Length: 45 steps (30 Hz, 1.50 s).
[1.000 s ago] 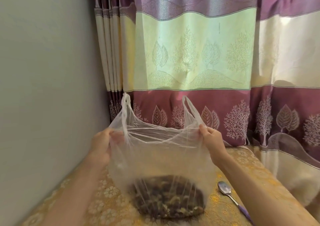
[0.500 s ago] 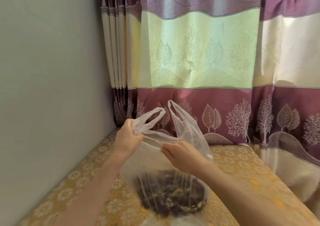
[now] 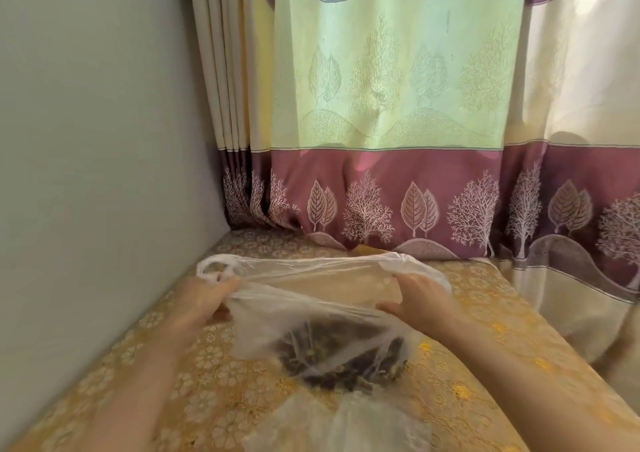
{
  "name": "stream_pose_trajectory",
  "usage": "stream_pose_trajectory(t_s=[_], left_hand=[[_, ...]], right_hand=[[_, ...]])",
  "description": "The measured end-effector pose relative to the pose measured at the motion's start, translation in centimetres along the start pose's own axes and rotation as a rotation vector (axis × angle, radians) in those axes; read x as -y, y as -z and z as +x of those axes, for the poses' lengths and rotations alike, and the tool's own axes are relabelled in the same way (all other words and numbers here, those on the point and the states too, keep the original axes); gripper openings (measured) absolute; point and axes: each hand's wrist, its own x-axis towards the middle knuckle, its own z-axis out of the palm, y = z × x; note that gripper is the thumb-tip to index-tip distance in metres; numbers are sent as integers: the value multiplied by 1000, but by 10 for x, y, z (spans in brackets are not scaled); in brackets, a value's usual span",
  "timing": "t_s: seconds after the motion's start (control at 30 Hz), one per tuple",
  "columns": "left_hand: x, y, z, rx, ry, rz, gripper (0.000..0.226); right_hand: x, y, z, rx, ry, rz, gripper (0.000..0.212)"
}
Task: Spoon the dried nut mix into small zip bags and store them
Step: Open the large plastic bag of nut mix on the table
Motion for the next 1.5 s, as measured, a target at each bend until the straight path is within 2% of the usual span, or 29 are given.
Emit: stream_pose_trajectory(t_s=[0.1,0.17,0.3,0.4,0.53,0.6,0.7,0.8,0.87,0.93,0.97,1.0,1.07,1.1,1.13,1.17,1.2,1.23,1.27,1.33,1.37,1.4,1.43,1.5], left_hand=[[5,1,-7,293,279,-495,9],[8,-3,-7,412,330,-752,15],[10,-11,-4,451,357,-1076,29],[10,-12,5,419,446,-1086,26],[25,0,19,405,464,-737,23],[31,7,23,430,458,-649,24],[41,7,32,446,459,-659,36],[48,6,44,369,473,-856,43],[49,4,45,314,471,-911,36],[42,-3,44,183,337,-643,17],[39,-8,45,62,229,-447,19],[38,-13,42,-22,78,-294,32],[27,-22,35,-273,-211,-94,66],[19,-30,29,-403,-450,72,66],[13,-38,23,-454,-718,277,60],[10,-48,19,-421,-928,471,52],[8,-57,18,-345,-1028,666,45],[11,-66,19,-229,-985,832,42],[17,-74,23,-97,-829,967,47],[34,-82,30,154,-449,1037,72],[43,-86,31,222,-343,1024,77],[51,-88,32,243,-311,986,74],[57,-89,33,228,-309,933,62],[59,-89,35,193,-325,797,24]], right_hand=[[-1,-10,-5,84,-5,-121,58],[1,-19,-4,144,-11,-209,52],[6,-32,7,186,-19,-246,33],[0,-35,16,169,-96,122,34],[-18,-25,19,308,-296,1157,22],[-24,-24,18,402,-336,1479,23],[-23,-32,24,410,-435,1637,20],[-21,-37,33,406,-565,1719,15],[-19,-39,38,450,-623,1748,16],[-16,-39,42,450,-636,1708,18],[-14,-40,44,427,-623,1646,21],[-13,-39,46,377,-598,1535,24],[-10,-37,49,198,-520,1144,31],[-9,-37,49,81,-458,907,35],[-8,-35,49,-28,-374,693,38],[-5,-33,48,-108,-288,521,41],[-4,-33,47,-155,-211,381,45],[-1,-33,44,-151,-154,256,51],[1,-34,41,-87,-124,146,61],[4,-39,33,153,-161,49,79],[4,-43,30,246,-213,53,84],[3,-49,26,292,-261,57,81],[2,-54,25,301,-285,43,68],[-3,-57,23,261,-308,116,26]])
